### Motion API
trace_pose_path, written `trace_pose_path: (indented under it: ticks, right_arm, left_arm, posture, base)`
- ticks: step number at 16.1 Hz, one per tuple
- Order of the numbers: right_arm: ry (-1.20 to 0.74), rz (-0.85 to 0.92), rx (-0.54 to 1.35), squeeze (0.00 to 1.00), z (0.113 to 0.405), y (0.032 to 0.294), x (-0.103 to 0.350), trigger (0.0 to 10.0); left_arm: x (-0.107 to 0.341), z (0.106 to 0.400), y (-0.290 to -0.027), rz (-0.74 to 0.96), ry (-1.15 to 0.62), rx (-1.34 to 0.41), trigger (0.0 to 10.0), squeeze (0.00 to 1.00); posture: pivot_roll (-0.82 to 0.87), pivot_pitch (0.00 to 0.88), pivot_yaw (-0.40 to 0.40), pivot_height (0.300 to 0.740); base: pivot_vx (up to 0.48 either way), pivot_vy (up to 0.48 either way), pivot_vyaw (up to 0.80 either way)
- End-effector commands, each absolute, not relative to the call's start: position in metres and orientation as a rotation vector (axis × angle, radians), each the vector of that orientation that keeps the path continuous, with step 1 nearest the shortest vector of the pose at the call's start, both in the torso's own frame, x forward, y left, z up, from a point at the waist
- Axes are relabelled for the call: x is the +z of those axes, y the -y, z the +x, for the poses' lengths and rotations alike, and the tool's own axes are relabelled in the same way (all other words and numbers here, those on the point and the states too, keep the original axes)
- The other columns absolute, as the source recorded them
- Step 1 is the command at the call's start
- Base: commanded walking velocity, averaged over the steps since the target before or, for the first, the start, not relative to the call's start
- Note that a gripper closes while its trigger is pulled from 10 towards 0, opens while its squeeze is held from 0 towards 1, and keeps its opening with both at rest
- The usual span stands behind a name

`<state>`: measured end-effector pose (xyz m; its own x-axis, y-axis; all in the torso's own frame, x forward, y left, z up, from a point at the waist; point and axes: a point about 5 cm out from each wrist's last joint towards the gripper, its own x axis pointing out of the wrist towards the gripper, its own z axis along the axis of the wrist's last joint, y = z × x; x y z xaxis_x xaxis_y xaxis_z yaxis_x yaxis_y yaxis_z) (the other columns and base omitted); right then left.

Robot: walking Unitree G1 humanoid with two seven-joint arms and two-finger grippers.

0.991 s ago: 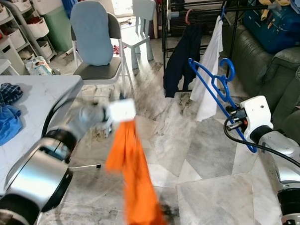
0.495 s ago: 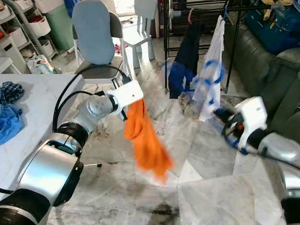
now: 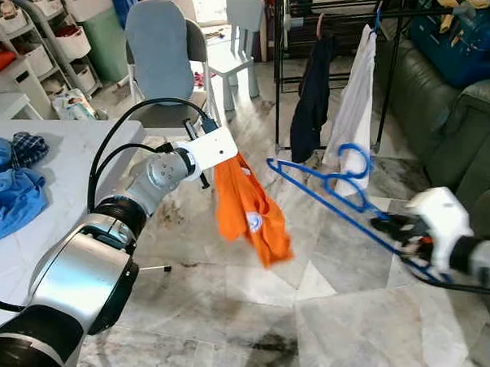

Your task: Hang hanger

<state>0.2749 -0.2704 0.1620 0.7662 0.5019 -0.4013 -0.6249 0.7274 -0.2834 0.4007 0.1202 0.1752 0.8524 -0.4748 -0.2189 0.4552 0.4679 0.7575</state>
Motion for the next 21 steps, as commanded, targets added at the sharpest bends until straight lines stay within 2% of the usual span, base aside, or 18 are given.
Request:
trace_pose_path:
  ticks: [1,4,8,14,18,21]
  right_arm:
    - [-0.288,-0.413,0.694,0.00,0.268,0.266,0.173,10.0]
    - [-0.322,-0.396,0.762,0.00,0.257,0.267,0.175,10.0]
    - [-0.356,-0.351,0.877,0.00,0.247,0.253,0.171,10.0]
    - [-0.337,-0.365,0.858,0.00,0.261,0.243,0.163,10.0]
    - [-0.359,-0.409,0.835,0.00,0.260,0.251,0.165,10.0]
    - [-0.404,-0.469,0.817,0.00,0.262,0.255,0.156,10.0]
  left_arm:
    - [0.182,0.403,-0.126,0.939,0.033,-0.548,10.0,0.00]
    - [0.182,0.402,-0.122,0.942,0.037,-0.575,10.0,0.00]
    - [0.177,0.397,-0.107,0.959,0.072,-0.677,10.0,0.00]
    - [0.185,0.388,-0.090,0.881,0.180,-0.843,10.0,0.00]
    - [0.182,0.389,-0.103,0.916,0.167,-0.802,10.0,0.00]
    - [0.183,0.385,-0.100,0.896,0.220,-0.846,10.0,0.00]
  posture:
    - [-0.22,0.000,0.170,0.740]
    - [-0.22,0.000,0.180,0.740]
    - [-0.22,0.000,0.190,0.740]
    - [-0.21,0.000,0.184,0.740]
    - [-0.22,0.000,0.179,0.740]
    - [-0.21,0.000,0.172,0.740]
  base:
    - [0.000,0.000,0.00]
    - [0.000,0.000,0.00]
    - [0.000,0.000,0.00]
    - [0.000,0.000,0.00]
    - [0.000,0.000,0.00]
    - [0.000,0.000,0.00]
